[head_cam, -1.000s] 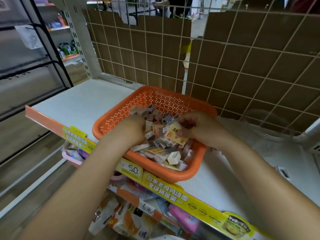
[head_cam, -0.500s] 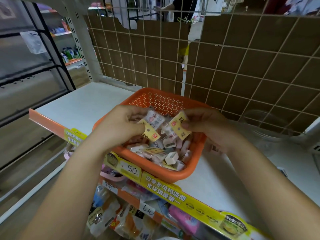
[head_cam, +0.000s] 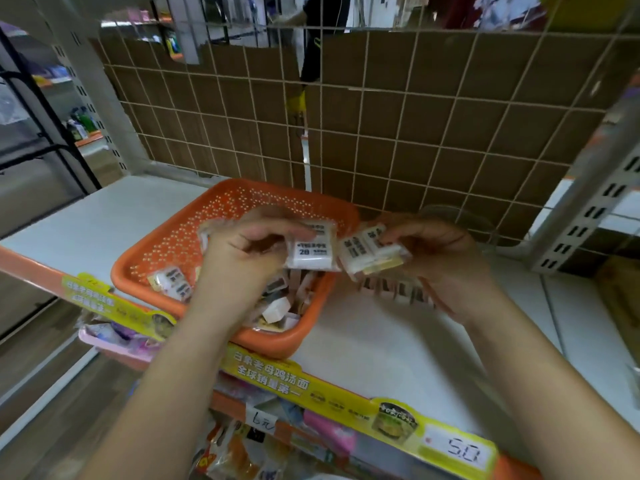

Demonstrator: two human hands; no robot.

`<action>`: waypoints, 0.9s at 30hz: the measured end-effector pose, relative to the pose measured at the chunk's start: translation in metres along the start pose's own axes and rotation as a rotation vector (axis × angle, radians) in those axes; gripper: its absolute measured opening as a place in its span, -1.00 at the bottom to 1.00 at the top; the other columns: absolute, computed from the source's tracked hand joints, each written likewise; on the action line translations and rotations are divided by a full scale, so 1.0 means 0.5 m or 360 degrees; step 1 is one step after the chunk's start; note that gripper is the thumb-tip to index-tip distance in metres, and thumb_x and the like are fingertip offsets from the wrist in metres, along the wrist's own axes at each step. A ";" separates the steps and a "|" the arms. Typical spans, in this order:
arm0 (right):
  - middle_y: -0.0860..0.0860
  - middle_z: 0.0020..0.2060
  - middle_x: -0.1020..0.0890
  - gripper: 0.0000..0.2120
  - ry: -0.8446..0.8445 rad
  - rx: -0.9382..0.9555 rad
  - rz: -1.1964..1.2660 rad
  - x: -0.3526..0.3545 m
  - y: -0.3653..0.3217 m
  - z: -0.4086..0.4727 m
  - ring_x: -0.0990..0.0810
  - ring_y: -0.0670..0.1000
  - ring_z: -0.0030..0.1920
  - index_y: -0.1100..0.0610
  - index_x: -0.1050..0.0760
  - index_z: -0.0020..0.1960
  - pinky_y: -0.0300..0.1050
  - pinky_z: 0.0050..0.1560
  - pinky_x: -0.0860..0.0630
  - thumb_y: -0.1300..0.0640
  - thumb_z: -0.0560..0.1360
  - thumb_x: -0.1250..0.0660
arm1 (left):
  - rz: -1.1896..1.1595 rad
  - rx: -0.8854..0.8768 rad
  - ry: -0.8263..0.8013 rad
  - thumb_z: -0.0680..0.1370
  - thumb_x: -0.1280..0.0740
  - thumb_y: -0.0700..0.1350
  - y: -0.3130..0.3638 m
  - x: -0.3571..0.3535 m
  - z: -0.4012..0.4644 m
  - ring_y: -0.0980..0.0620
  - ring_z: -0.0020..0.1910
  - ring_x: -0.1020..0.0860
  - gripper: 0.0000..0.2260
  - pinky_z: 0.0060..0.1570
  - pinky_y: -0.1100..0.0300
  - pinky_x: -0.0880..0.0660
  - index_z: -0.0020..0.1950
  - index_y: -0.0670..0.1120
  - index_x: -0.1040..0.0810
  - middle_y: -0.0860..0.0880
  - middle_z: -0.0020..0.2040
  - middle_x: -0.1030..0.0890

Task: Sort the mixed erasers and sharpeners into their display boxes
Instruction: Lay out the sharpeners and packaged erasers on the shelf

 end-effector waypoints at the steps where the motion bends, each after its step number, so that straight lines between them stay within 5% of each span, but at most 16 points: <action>1: -0.14 -0.09 -0.67 -0.78 0.0019 0.0024 -0.0014 0.011 -0.005 -0.010 -0.63 -0.03 0.04 -0.08 -0.65 -0.24 -0.10 -0.02 -0.60 -0.06 0.13 -0.55 | -0.0015 -0.0009 0.0015 0.32 -0.34 -0.55 -0.003 -0.015 -0.002 0.18 -0.12 -0.62 -0.55 -0.20 0.38 -0.50 -0.31 0.03 -0.68 0.13 -0.17 -0.64; 4: -0.11 -0.04 -0.65 -0.78 0.0060 0.0046 0.0025 0.047 -0.022 -0.042 -0.61 0.02 0.08 -0.01 -0.66 -0.19 -0.08 0.00 -0.59 0.04 0.16 -0.54 | -0.0063 -0.0054 0.0025 0.26 -0.40 -0.50 -0.006 -0.068 -0.011 0.14 -0.07 -0.61 -0.58 -0.16 0.36 -0.49 -0.24 0.05 -0.69 0.11 -0.11 -0.65; 7: -0.01 0.03 -0.65 -0.59 0.0188 -0.0197 0.0283 0.089 -0.024 -0.083 -0.59 0.07 0.12 0.12 -0.67 -0.13 -0.07 0.01 -0.57 0.05 0.04 -0.58 | -0.0367 0.0027 -0.0062 0.18 -0.42 -0.26 -0.005 -0.128 -0.024 0.13 -0.02 -0.60 -0.71 -0.09 0.30 -0.51 -0.25 0.10 -0.69 0.15 -0.07 -0.64; 10: 0.12 0.00 -0.65 -0.51 0.0265 -0.0364 0.0498 0.125 -0.041 -0.128 -0.62 0.09 0.04 0.20 -0.65 -0.07 -0.12 -0.07 -0.58 0.06 0.04 -0.56 | -0.0753 0.0243 -0.0110 0.18 -0.32 -0.13 -0.010 -0.192 -0.032 0.07 -0.05 -0.61 -0.79 -0.04 0.07 -0.52 -0.27 -0.04 -0.70 0.07 -0.11 -0.65; 12: 0.13 -0.05 -0.66 -0.69 0.0335 -0.0375 0.0445 0.145 -0.060 -0.157 -0.63 0.08 -0.02 0.17 -0.65 -0.05 -0.13 -0.10 -0.58 0.09 0.24 -0.49 | -0.0703 0.0248 -0.0090 0.25 -0.35 -0.14 -0.014 -0.237 -0.040 0.04 -0.07 -0.60 -0.85 -0.01 -0.06 -0.49 -0.24 -0.06 -0.68 0.02 -0.11 -0.64; 14: 0.16 -0.07 -0.66 -0.76 0.0508 -0.0372 0.0350 0.171 -0.075 -0.185 -0.64 0.09 -0.03 0.21 -0.63 -0.02 -0.17 -0.10 -0.57 0.17 0.33 -0.41 | -0.0509 0.0181 -0.0063 0.27 -0.39 -0.19 -0.011 -0.284 -0.051 0.09 -0.10 -0.59 -0.83 -0.08 0.11 -0.53 -0.22 0.03 -0.68 0.05 -0.11 -0.63; 16: 0.11 -0.11 -0.67 -0.74 0.0678 -0.0370 0.0269 0.204 -0.088 -0.213 -0.64 0.05 -0.07 0.21 -0.63 -0.04 -0.22 -0.12 -0.56 0.25 0.28 -0.36 | -0.0522 0.0205 -0.0087 0.25 -0.38 -0.26 -0.007 -0.331 -0.066 0.17 -0.19 -0.58 -0.75 -0.20 0.29 -0.51 -0.23 0.08 -0.67 0.10 -0.20 -0.64; 23: 0.10 -0.10 -0.64 -0.57 0.1152 -0.0430 0.0045 0.315 -0.142 -0.336 -0.64 0.09 -0.07 0.10 -0.41 0.09 -0.07 -0.03 -0.58 0.50 0.35 -0.27 | -0.0652 0.0529 -0.0318 0.38 -0.32 -0.49 0.012 -0.472 -0.112 0.12 -0.25 -0.60 -0.67 -0.22 0.24 -0.55 -0.12 -0.06 -0.58 0.08 -0.28 -0.64; 27: -0.03 -0.29 -0.55 -0.66 0.1343 -0.0589 -0.0382 0.375 -0.167 -0.404 -0.59 -0.13 -0.31 0.11 -0.44 -0.07 -0.27 -0.31 -0.53 0.51 0.35 -0.32 | -0.0640 0.0641 -0.0454 0.38 -0.37 -0.42 0.005 -0.528 -0.132 0.08 -0.18 -0.60 -0.68 -0.14 0.20 -0.54 -0.15 0.02 -0.64 0.05 -0.20 -0.65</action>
Point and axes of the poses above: each hand's wrist, its own z-axis towards the middle knuckle, its own x-axis out of the back of the hand, y = z × x, the point moved 2 cm from there along z, towards the middle knuckle
